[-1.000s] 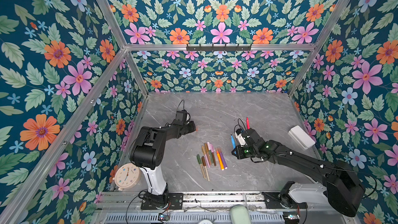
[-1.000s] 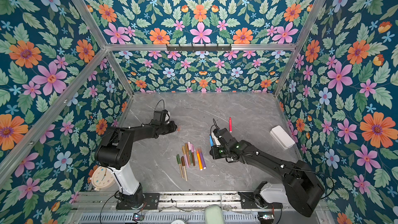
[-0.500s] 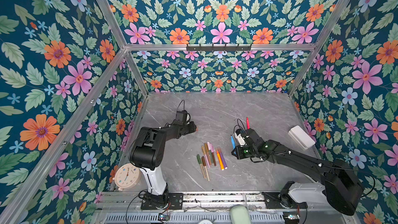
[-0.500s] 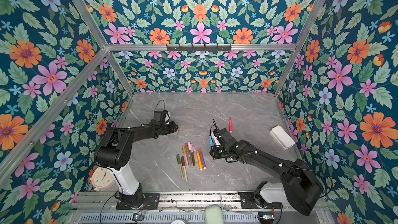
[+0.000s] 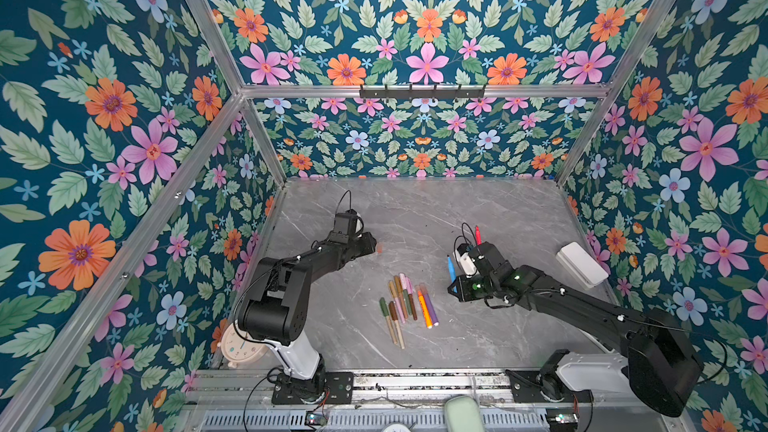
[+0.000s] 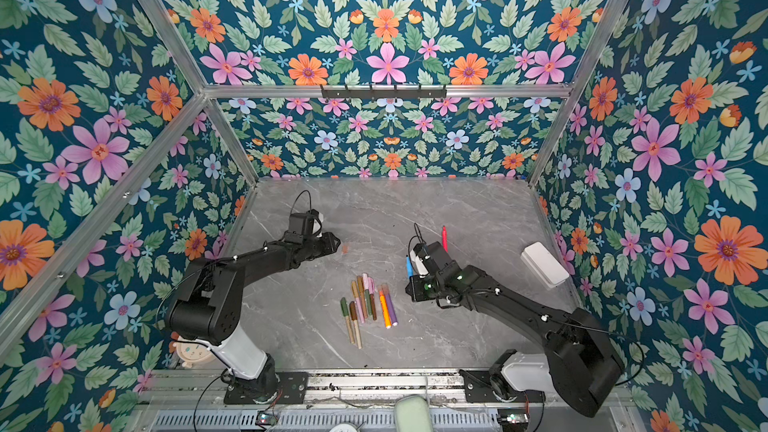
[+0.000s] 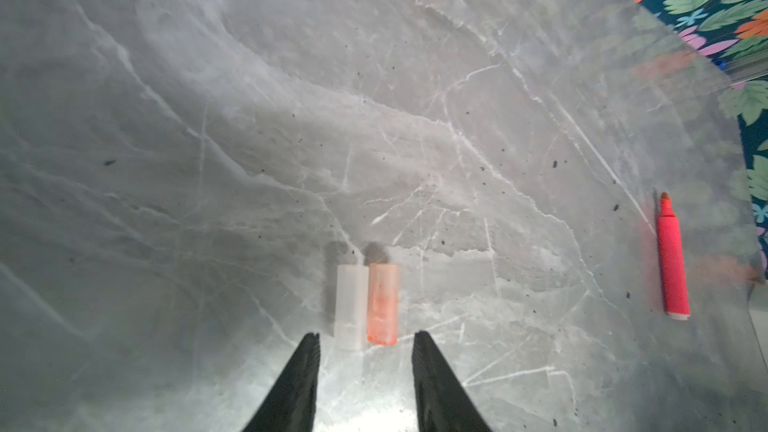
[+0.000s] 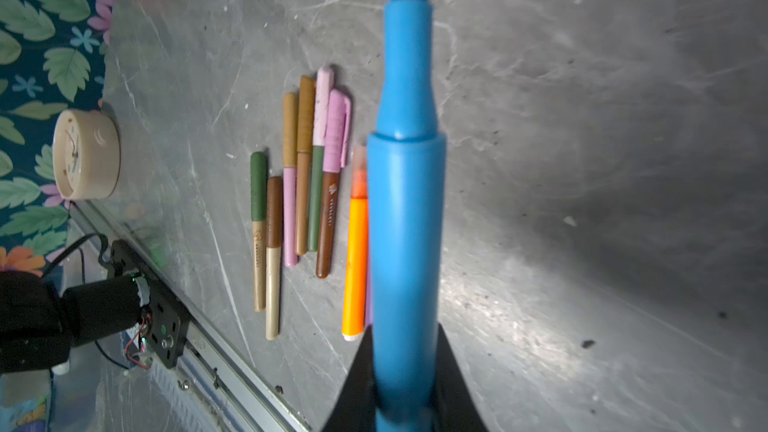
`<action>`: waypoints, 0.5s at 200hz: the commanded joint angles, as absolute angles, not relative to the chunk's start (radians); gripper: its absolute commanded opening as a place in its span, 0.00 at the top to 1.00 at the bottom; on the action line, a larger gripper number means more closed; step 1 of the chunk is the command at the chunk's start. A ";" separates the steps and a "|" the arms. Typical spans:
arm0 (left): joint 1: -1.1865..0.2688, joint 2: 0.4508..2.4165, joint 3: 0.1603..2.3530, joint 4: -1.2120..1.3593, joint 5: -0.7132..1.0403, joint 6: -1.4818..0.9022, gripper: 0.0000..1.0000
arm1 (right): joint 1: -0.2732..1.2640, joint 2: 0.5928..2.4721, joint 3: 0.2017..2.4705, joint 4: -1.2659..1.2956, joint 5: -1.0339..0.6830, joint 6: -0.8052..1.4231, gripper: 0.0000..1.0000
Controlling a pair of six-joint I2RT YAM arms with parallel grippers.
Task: Open the pen caps
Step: 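Set the uncapped blue highlighter beside the pink highlighter with the right gripper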
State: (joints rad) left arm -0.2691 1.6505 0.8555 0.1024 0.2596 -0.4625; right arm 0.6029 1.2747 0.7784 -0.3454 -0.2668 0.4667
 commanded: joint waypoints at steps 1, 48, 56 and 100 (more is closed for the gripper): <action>-0.268 1.618 0.818 0.195 0.233 -0.452 0.60 | 0.475 1.270 0.818 -0.433 -0.301 0.389 1.00; -0.270 1.479 0.595 0.534 0.157 -0.403 0.62 | 0.008 1.499 0.927 -0.365 -0.589 0.432 1.00; -0.270 1.446 0.568 0.552 0.139 -0.392 0.62 | -0.014 1.559 0.959 -0.360 -0.596 0.439 1.00; -0.271 1.304 0.457 0.642 0.102 -0.377 0.61 | -0.015 1.794 1.119 -0.401 -0.462 0.400 1.00</action>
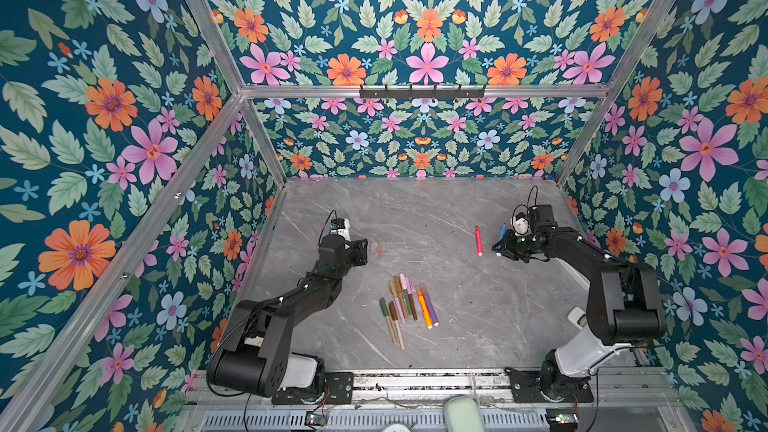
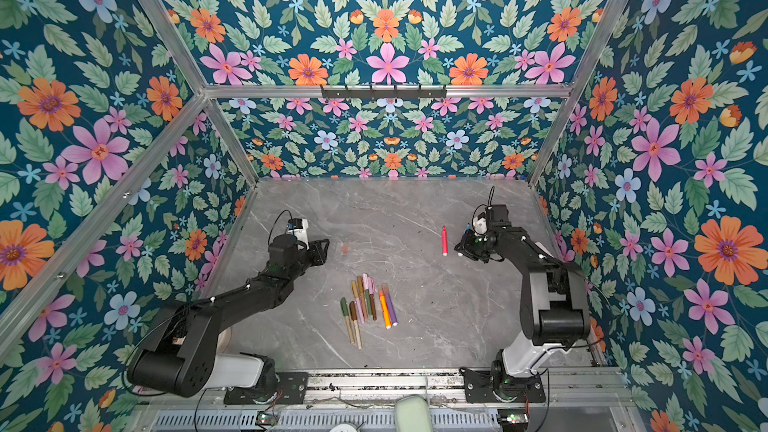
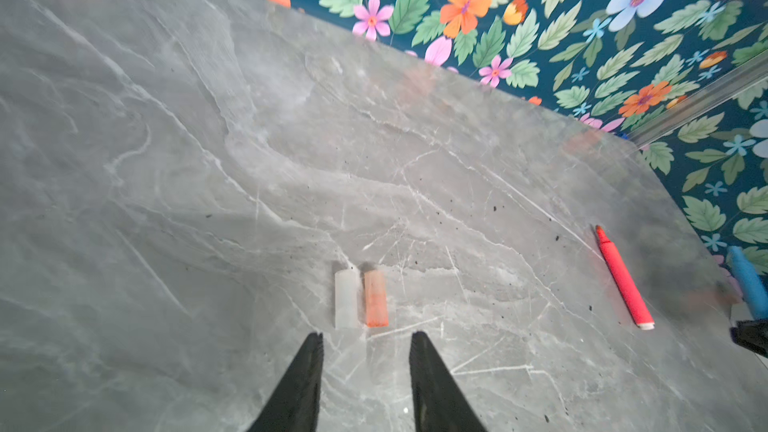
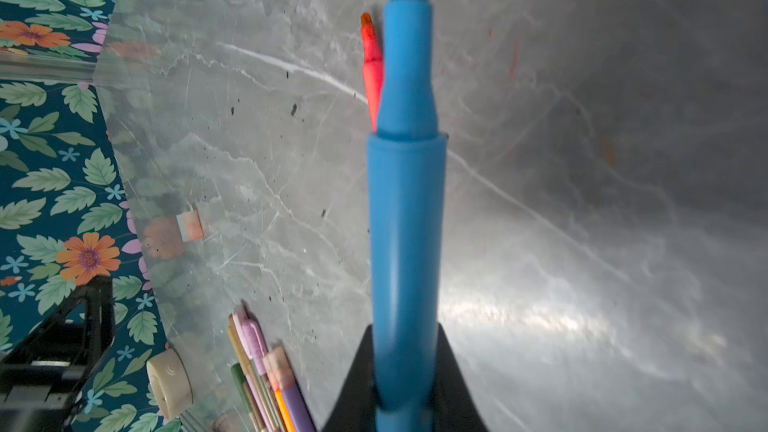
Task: Open the pen caps
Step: 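Set the uncapped blue highlighter beside the pink highlighter with the right gripper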
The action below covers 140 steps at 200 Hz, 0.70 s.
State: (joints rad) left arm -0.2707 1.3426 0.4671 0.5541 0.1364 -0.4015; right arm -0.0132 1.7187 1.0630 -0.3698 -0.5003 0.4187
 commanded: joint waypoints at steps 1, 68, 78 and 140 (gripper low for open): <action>-0.272 1.302 0.457 0.639 0.102 -0.376 0.61 | -0.015 1.798 1.122 -0.402 -0.460 0.400 1.00; -0.272 1.351 0.484 0.638 0.119 -0.394 0.61 | 0.006 1.921 1.192 -0.414 -0.453 0.341 1.00; -0.273 1.355 0.488 0.637 0.123 -0.396 0.61 | 0.011 1.934 1.202 -0.420 -0.457 0.335 1.00; -0.273 1.364 0.492 0.638 0.130 -0.397 0.61 | 0.013 1.948 1.221 -0.413 -0.507 0.347 0.74</action>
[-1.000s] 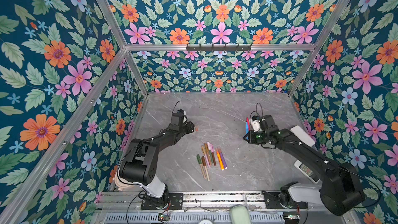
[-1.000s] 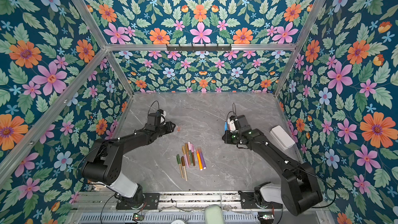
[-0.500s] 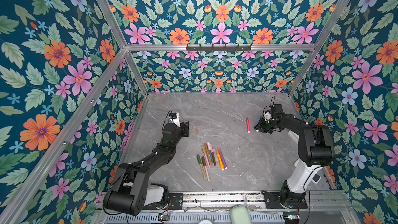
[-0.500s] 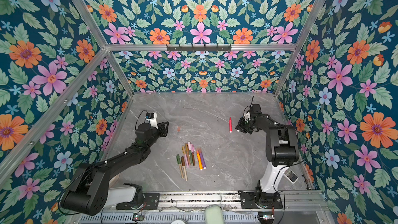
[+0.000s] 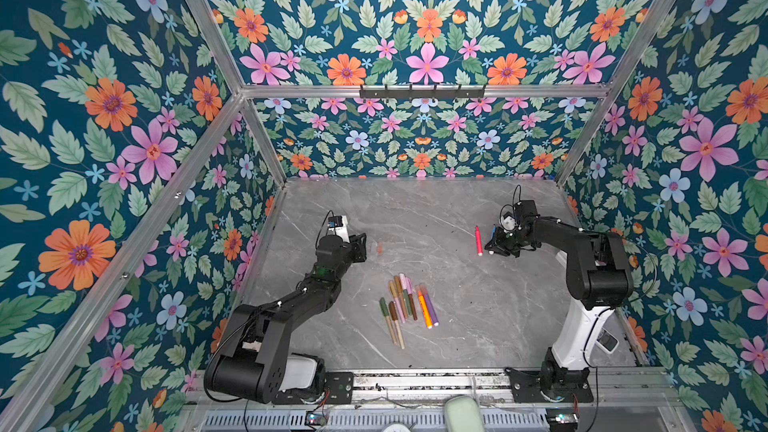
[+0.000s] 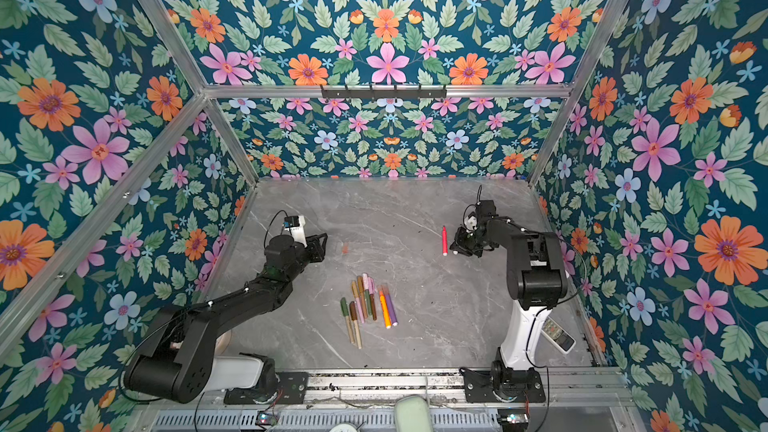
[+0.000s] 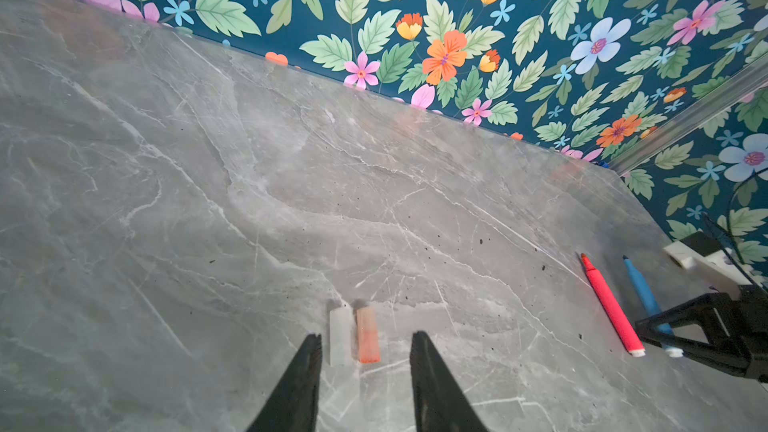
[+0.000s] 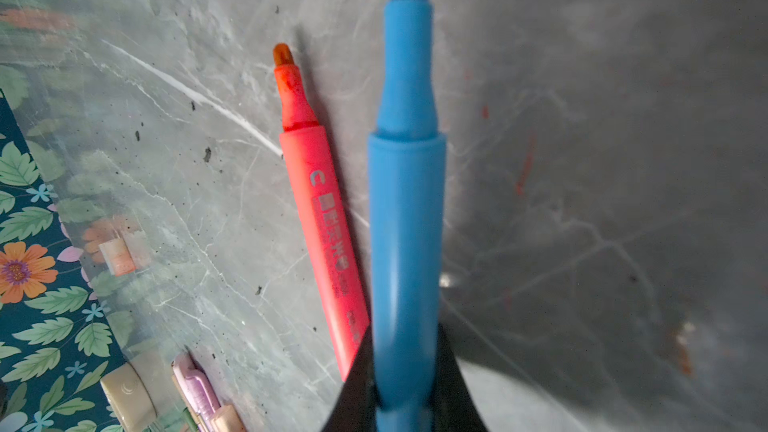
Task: Open the pen caps
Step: 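Set the uncapped blue highlighter beside the pink highlighter with the right gripper, then move the right gripper back over the purple highlighter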
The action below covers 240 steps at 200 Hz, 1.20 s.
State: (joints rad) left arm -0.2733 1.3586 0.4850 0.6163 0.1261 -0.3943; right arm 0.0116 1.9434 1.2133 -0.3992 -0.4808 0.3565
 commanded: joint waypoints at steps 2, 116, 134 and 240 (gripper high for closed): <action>-0.273 1.364 0.492 0.638 0.130 -0.397 0.61 | 0.013 1.948 1.221 -0.412 -0.508 0.348 0.72; -0.273 1.402 0.512 0.630 0.146 -0.399 0.61 | 0.020 1.954 1.246 -0.409 -0.541 0.365 0.43; -0.273 1.402 0.511 0.630 0.144 -0.399 0.61 | 0.039 1.928 1.233 -0.412 -0.510 0.361 0.43; -0.272 1.372 0.527 0.586 0.159 -0.409 0.61 | 0.740 1.668 1.126 -0.668 -0.063 0.402 0.47</action>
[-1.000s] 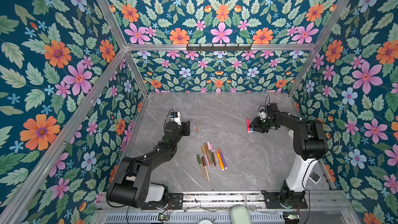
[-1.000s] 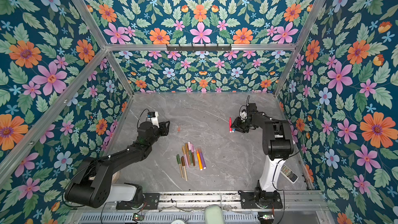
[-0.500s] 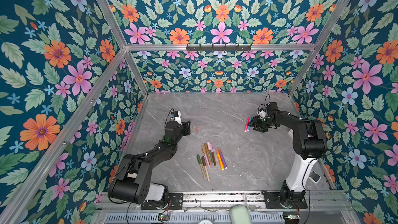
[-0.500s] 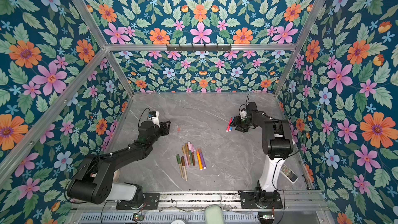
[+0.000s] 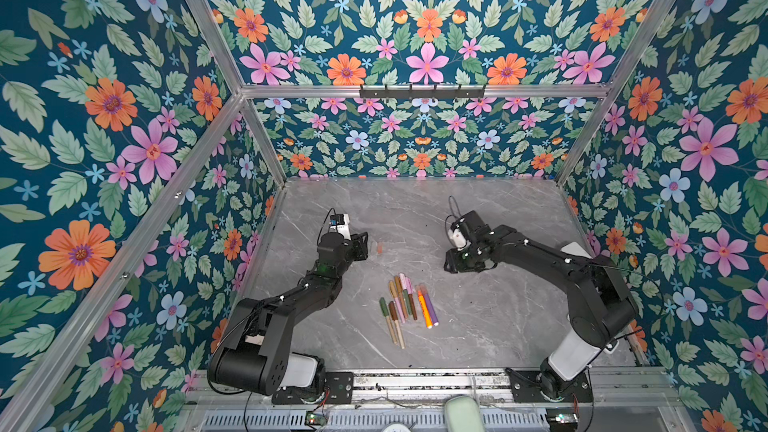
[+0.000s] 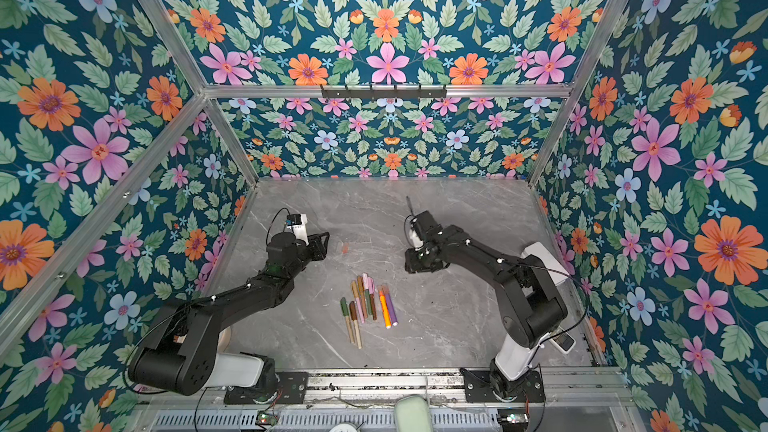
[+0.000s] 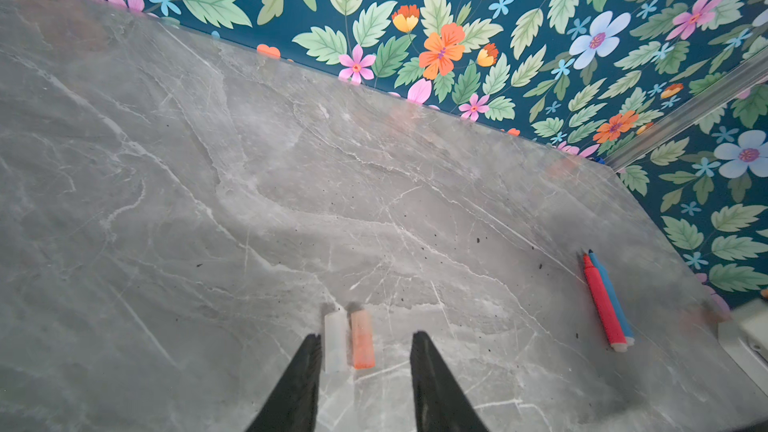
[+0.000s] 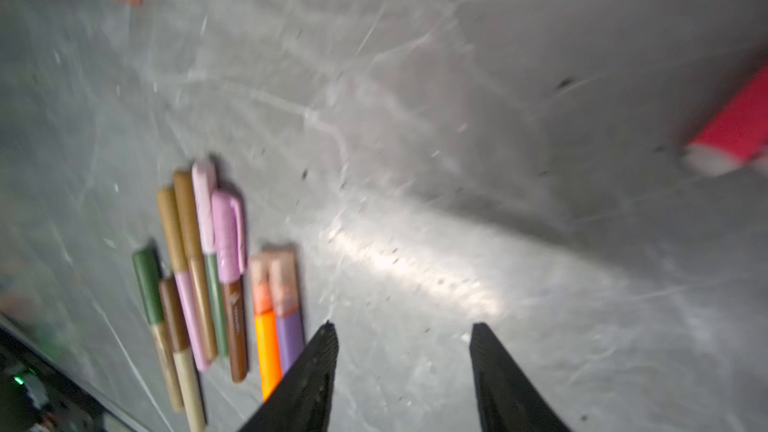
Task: Open the pen caps
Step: 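Move the right gripper back over the purple highlighter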
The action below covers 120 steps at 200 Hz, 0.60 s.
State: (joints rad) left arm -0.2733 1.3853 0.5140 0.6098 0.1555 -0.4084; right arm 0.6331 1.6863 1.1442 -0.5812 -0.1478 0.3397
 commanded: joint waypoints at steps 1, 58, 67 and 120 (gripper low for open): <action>-0.273 1.373 0.527 0.584 0.159 -0.408 0.61 | 0.745 1.668 1.124 -0.668 -0.062 0.406 0.47; -0.273 1.365 0.531 0.560 0.133 -0.394 0.61 | 0.903 1.676 1.127 -0.678 -0.060 0.482 0.56; -0.272 1.368 0.532 0.557 0.129 -0.393 0.61 | 0.909 1.692 1.129 -0.684 -0.053 0.485 0.57; -0.272 1.371 0.537 0.550 0.126 -0.387 0.61 | 0.952 1.742 1.130 -0.683 -0.033 0.499 0.59</action>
State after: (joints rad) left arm -0.2733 1.3685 0.5285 0.5613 0.1318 -0.3935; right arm 0.9363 1.7218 1.1248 -0.6601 -0.0578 0.4763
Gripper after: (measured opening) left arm 0.394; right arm 0.407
